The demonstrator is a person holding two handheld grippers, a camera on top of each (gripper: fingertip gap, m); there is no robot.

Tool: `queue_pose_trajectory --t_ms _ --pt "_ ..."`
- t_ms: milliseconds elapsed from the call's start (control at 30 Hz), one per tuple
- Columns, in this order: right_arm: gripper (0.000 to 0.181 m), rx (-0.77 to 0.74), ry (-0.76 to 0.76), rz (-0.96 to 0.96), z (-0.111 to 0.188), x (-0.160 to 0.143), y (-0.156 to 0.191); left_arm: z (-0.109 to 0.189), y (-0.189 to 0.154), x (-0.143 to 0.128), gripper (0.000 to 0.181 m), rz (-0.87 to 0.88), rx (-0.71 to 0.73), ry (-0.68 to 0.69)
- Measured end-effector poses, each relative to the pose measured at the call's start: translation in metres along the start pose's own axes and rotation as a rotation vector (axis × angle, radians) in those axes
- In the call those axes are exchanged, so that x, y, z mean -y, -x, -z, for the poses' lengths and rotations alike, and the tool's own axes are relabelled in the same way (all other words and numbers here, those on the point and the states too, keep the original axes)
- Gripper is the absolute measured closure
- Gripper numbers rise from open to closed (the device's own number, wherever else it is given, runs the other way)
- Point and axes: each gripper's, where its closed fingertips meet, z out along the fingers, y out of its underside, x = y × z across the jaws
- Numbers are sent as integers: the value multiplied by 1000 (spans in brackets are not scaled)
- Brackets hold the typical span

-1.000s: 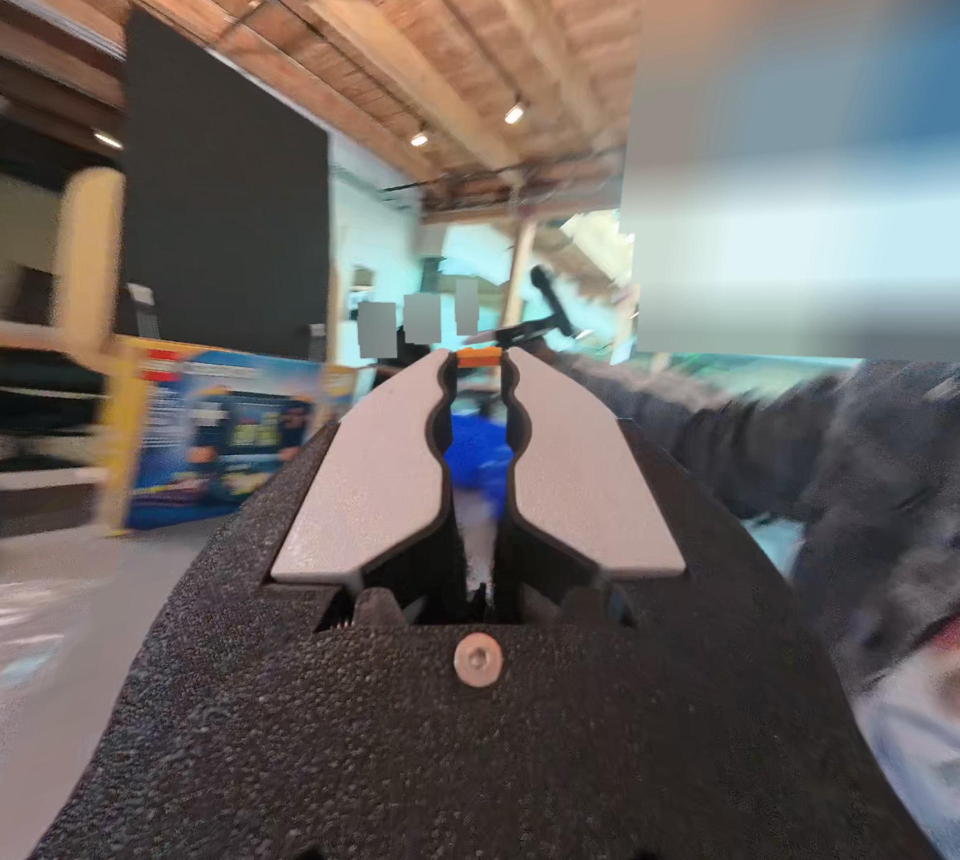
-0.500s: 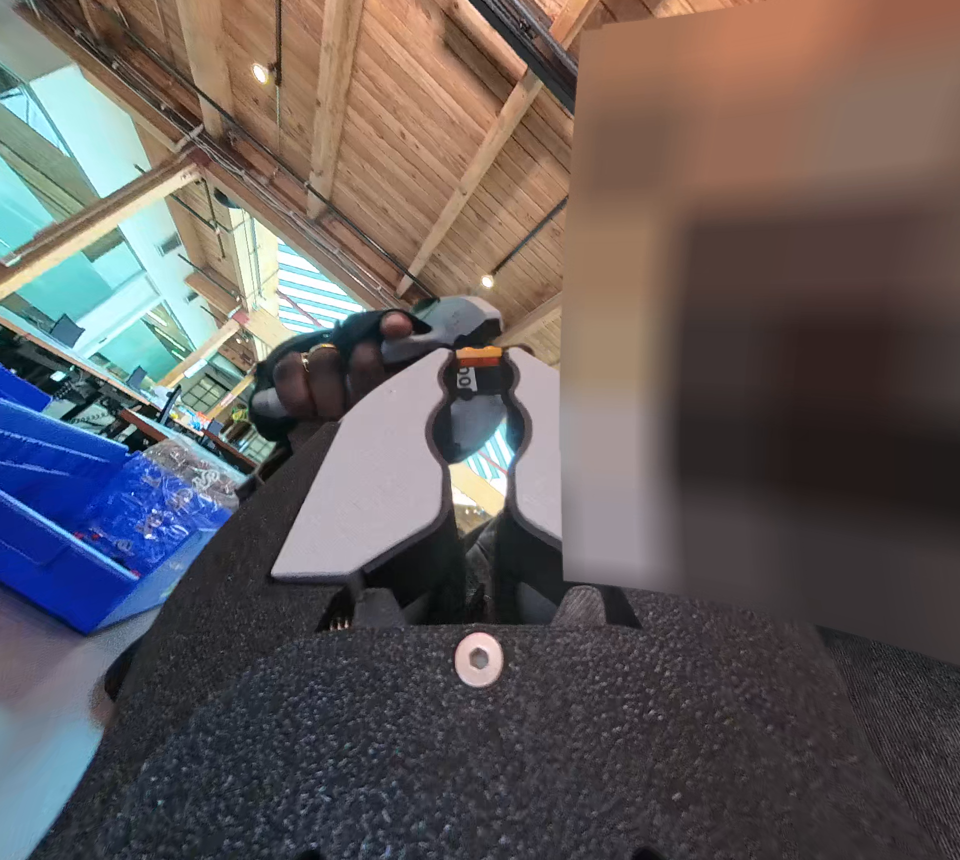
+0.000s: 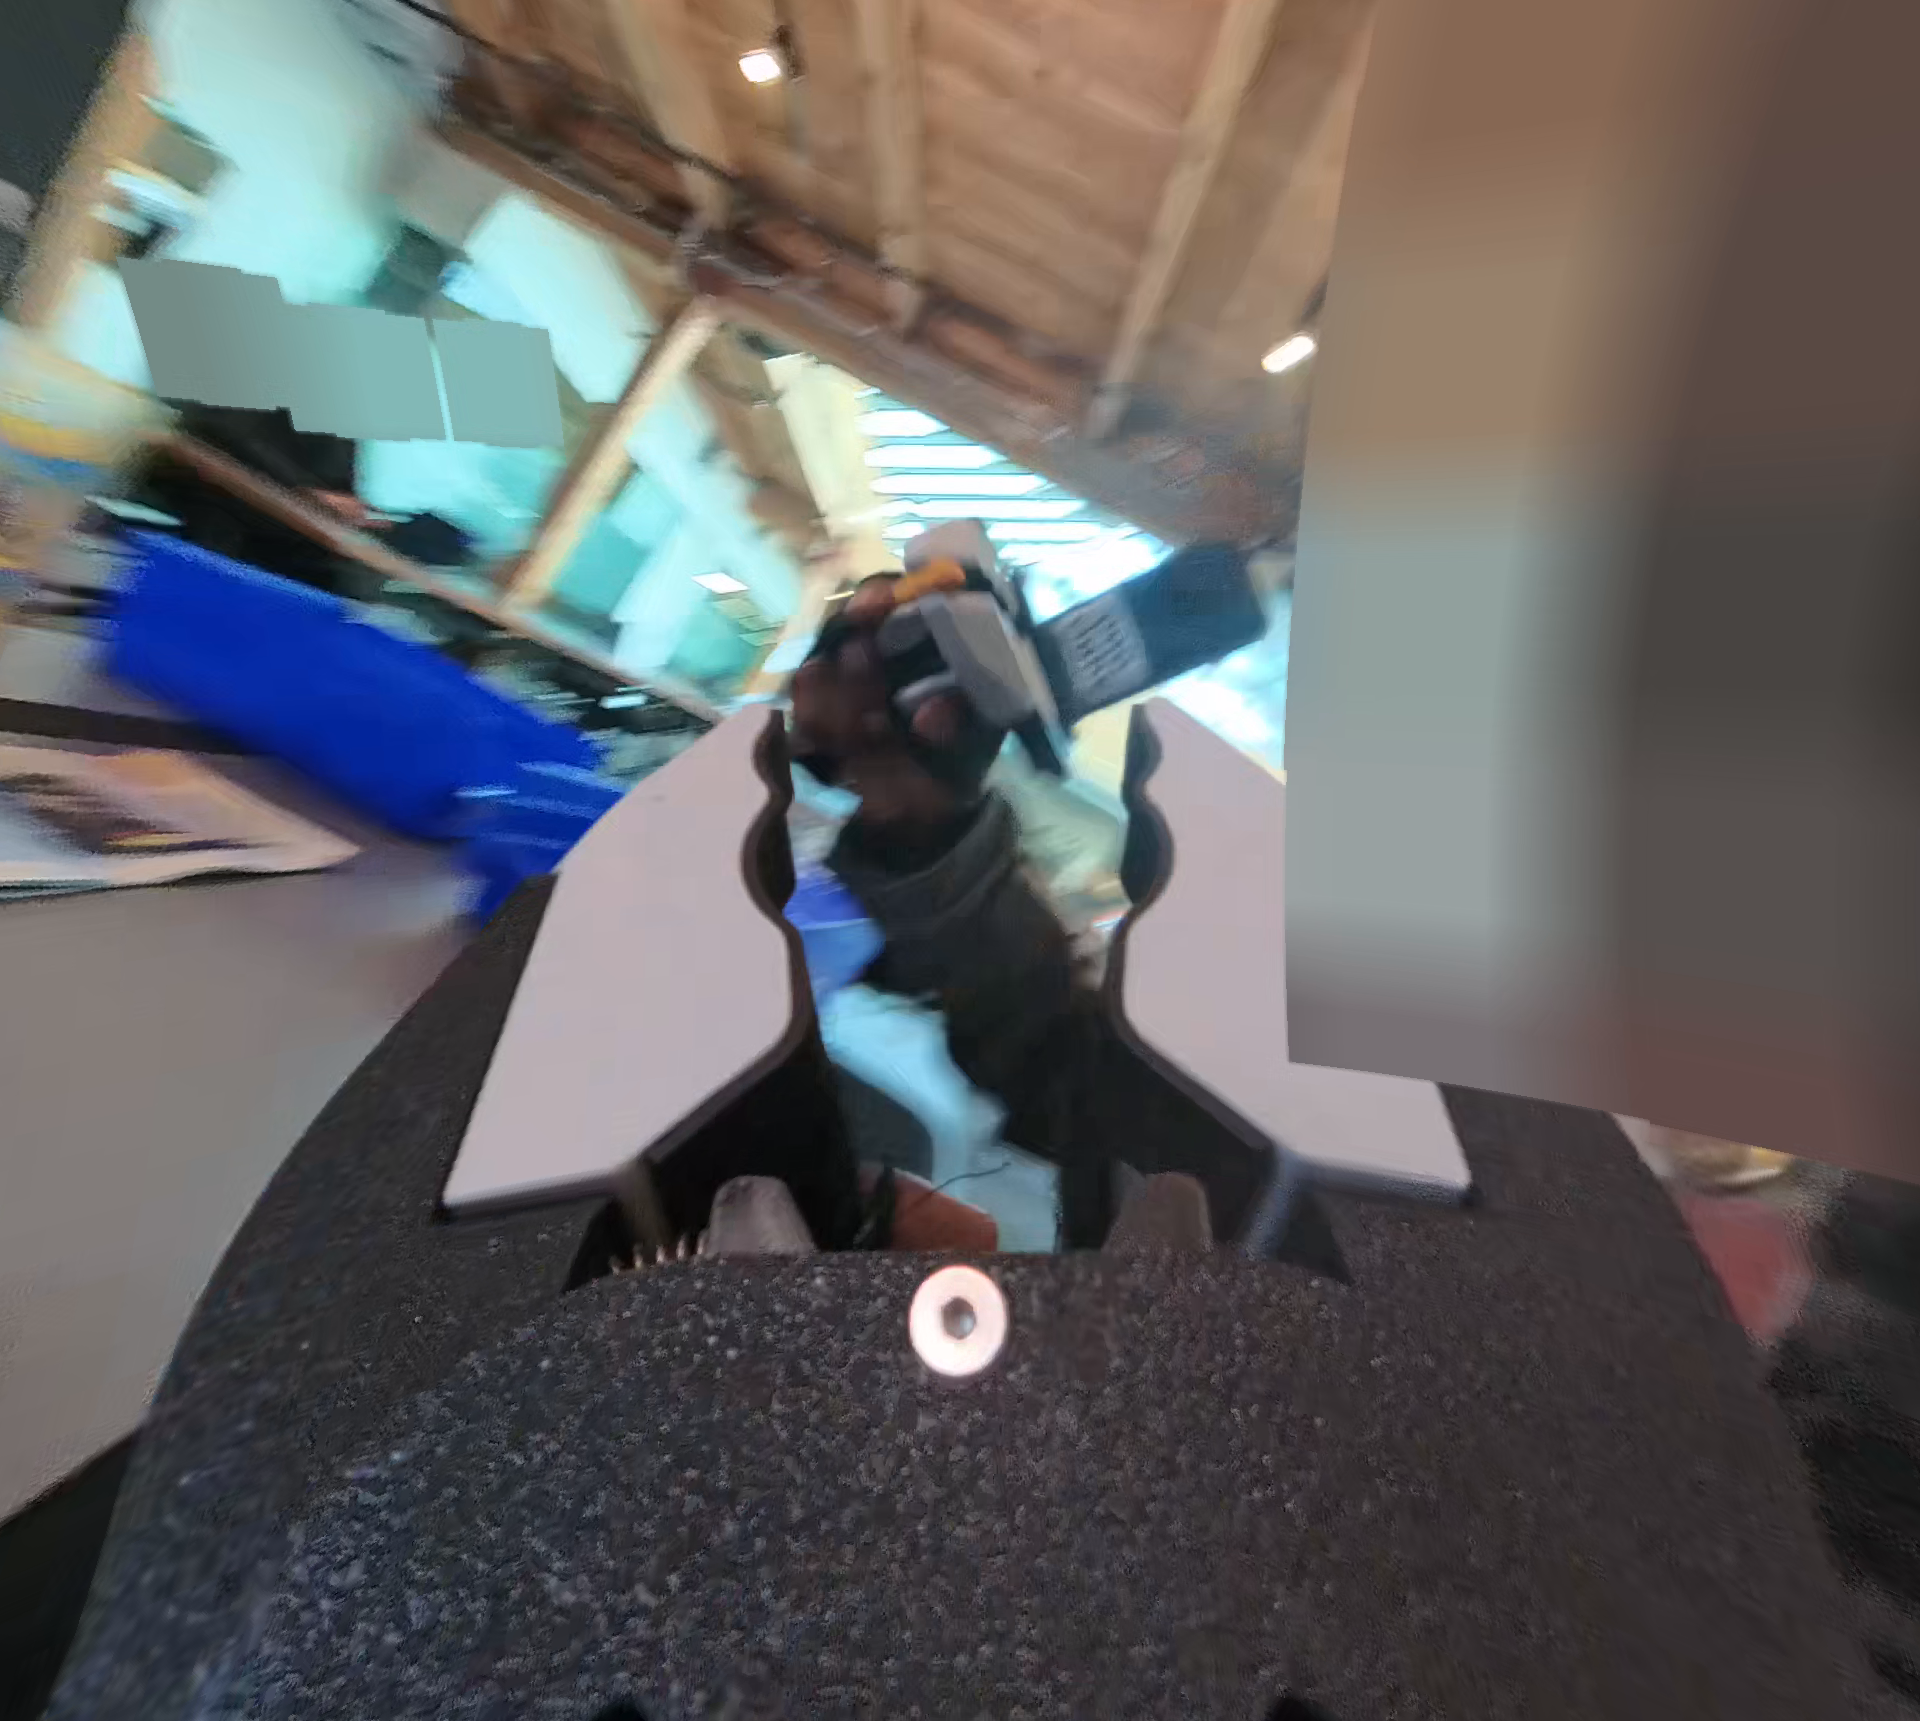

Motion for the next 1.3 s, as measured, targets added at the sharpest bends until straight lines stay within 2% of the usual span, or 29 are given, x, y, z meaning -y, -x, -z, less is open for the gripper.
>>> queue_pose_trajectory --t_ms 33,100,167,233,300,333,367,433,567,700,833,967,1033,1133,1200,1300 --pt "176 -67 87 -40 18 -22 -23 8 10 1 117 -114 100 42" --pt "176 -251 278 -153 75 -80 -85 31 32 7 109 -351 322 118" --pt "176 -443 450 -322 152 -149 -147 58 49 20 104 -558 522 161" --pt "176 -612 684 -503 241 -231 -191 83 53 36 108 -711 662 138" --pt "176 -693 947 -664 321 -308 -203 97 45 50 115 -818 716 66" --pt "176 -712 1047 -746 350 -337 -201 102 40 55 116 -851 730 26" --pt "176 -707 1107 -834 368 -358 -196 106 37 59 117 -870 743 -3" --pt "176 -720 1107 -963 382 -385 -191 110 33 61 118 -877 765 -33" --pt "175 -829 992 -1134 386 -410 -199 109 31 62 113 -864 766 -70" --pt "157 -920 933 -1224 391 -424 -203 104 34 58 115 -791 755 -19" --pt "145 -937 942 -1219 394 -429 -204 101 36 59 113 -809 747 -21" --pt "140 -984 883 -1090 383 -413 -231 96 43 52 104 -856 730 18" --pt "127 -951 822 -954 355 -390 -253 91 49 45 95 -890 725 67" --pt "93 -741 711 -782 273 -336 -263 85 59 29 91 -912 714 181" --pt "78 -555 640 -714 206 -288 -245 84 66 20 91 -914 718 240" --pt "66 -270 421 -685 106 -194 -186 83 78 8 93 -851 710 292"
